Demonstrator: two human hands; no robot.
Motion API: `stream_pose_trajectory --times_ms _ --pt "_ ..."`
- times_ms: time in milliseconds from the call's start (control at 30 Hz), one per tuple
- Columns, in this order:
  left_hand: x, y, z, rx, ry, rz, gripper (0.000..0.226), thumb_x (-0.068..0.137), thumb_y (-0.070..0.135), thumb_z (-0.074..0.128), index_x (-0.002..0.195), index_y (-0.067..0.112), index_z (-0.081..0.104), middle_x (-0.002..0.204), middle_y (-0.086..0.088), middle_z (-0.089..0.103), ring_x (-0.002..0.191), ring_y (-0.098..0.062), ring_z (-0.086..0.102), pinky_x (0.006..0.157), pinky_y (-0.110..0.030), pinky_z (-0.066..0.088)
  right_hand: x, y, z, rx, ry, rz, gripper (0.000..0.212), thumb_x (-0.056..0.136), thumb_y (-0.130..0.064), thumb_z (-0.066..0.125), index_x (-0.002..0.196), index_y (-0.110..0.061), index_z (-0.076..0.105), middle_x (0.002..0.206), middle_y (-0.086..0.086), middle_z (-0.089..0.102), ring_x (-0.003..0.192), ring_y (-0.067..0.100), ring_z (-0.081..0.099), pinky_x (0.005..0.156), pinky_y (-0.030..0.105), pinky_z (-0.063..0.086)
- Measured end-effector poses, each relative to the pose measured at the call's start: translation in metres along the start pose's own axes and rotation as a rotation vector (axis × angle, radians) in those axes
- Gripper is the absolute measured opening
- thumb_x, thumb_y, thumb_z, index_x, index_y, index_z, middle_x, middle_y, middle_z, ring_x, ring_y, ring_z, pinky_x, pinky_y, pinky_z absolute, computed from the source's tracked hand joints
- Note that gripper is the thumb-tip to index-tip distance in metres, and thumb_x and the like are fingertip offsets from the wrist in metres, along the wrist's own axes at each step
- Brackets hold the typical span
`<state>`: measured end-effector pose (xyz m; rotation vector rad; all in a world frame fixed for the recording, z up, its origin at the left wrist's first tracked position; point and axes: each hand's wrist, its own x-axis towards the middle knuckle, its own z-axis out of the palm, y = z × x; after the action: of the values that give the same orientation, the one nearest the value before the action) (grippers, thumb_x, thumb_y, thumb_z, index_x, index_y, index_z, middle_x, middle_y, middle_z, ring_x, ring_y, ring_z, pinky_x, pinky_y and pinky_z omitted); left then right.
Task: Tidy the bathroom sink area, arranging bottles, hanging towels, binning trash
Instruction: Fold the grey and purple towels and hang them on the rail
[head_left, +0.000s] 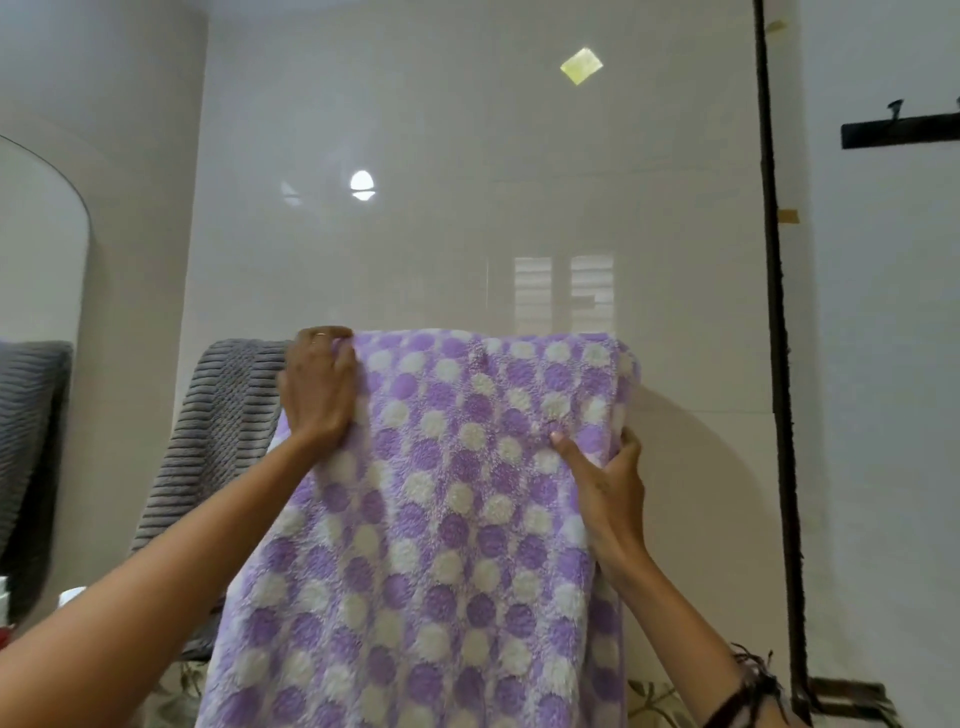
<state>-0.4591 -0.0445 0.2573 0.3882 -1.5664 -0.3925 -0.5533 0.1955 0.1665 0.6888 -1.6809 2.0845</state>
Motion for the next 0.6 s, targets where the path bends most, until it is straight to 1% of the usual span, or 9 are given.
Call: stream_pose_trajectory --times_ms 67,133,167,233,300,400,467,533,600 --pt "0.006 -0.004 -0.003 -0.121 0.000 -0.290 0.031 0.088 0.024 0.044 0.111 0.010 0.060 0.124 -0.020 0.049 0.110 -0.033 0.051 0.095 -0.041 0.039 -0.005 -0.002 -0.003 -0.001 -0.020 -0.005 0.057 0.078 -0.039 0.071 0.124 -0.017 0.046 0.115 0.001 0.061 0.101 0.021 0.061 0.083 0.031 0.048" --pt "0.011 -0.004 -0.009 -0.350 -0.068 -0.517 0.021 0.085 0.028 0.049 0.093 0.010 0.056 0.105 -0.024 0.054 0.090 -0.028 0.053 0.082 -0.042 0.044 -0.009 -0.006 -0.005 -0.025 0.002 -0.059 0.045 0.080 -0.036 0.070 0.115 -0.018 0.049 0.109 0.002 0.063 0.093 0.020 0.061 0.080 0.031 0.048" --pt "0.012 -0.004 -0.013 -0.427 -0.122 -0.566 0.020 0.084 0.030 0.051 0.084 0.010 0.055 0.090 -0.021 0.053 0.079 -0.027 0.050 0.071 -0.040 0.043 -0.011 -0.009 -0.006 -0.034 0.011 -0.079 0.041 0.082 -0.033 0.068 0.113 -0.017 0.048 0.109 0.003 0.063 0.093 0.021 0.061 0.081 0.033 0.049" --pt "0.013 -0.003 -0.025 -0.471 -0.240 -0.610 0.022 0.084 0.033 0.056 0.074 0.014 0.055 0.074 -0.011 0.050 0.061 -0.026 0.045 0.058 -0.031 0.038 -0.010 -0.018 -0.007 -0.066 0.035 -0.120 0.033 0.087 -0.027 0.063 0.114 -0.014 0.049 0.111 0.006 0.063 0.097 0.025 0.062 0.084 0.037 0.051" --pt "0.014 -0.003 -0.038 -0.521 -0.414 -0.637 0.020 0.085 0.036 0.057 0.079 0.017 0.061 0.073 -0.007 0.056 0.056 -0.022 0.049 0.054 -0.028 0.041 -0.003 -0.029 -0.009 -0.119 0.064 -0.171 0.029 0.090 -0.022 0.057 0.116 -0.011 0.052 0.114 0.009 0.064 0.101 0.029 0.061 0.088 0.038 0.050" --pt "0.016 0.001 -0.056 -0.531 -0.740 -0.611 0.025 0.088 0.037 0.054 0.084 0.016 0.067 0.070 -0.005 0.070 0.053 -0.017 0.065 0.050 -0.021 0.053 0.019 -0.054 -0.013 -0.217 0.090 -0.261 0.037 0.091 -0.020 0.054 0.125 -0.008 0.050 0.120 0.015 0.063 0.108 0.032 0.059 0.091 0.038 0.047" --pt "0.028 0.006 -0.057 -0.564 -0.730 -0.541 0.022 0.090 0.030 0.052 0.093 0.014 0.066 0.076 -0.006 0.071 0.061 -0.015 0.067 0.057 -0.021 0.054 0.044 -0.077 -0.013 -0.277 0.075 -0.292 0.041 0.092 -0.024 0.053 0.129 -0.007 0.048 0.125 0.017 0.060 0.113 0.034 0.057 0.094 0.037 0.046" --pt "0.046 0.020 -0.051 -0.612 -0.589 -0.497 0.017 0.091 0.023 0.053 0.101 0.012 0.062 0.078 -0.007 0.067 0.065 -0.014 0.061 0.063 -0.023 0.050 0.076 -0.102 -0.009 -0.343 0.040 -0.274 0.042 0.092 -0.026 0.051 0.128 -0.004 0.049 0.127 0.017 0.058 0.114 0.034 0.055 0.092 0.036 0.045" --pt "0.065 0.033 -0.042 -0.651 -0.478 -0.489 0.015 0.091 0.017 0.054 0.084 0.007 0.061 0.053 0.000 0.067 0.048 -0.009 0.061 0.049 -0.017 0.050 0.105 -0.125 -0.005 -0.386 0.004 -0.210 0.042 0.092 -0.027 0.050 0.125 -0.001 0.051 0.129 0.018 0.057 0.114 0.034 0.055 0.082 0.030 0.041"
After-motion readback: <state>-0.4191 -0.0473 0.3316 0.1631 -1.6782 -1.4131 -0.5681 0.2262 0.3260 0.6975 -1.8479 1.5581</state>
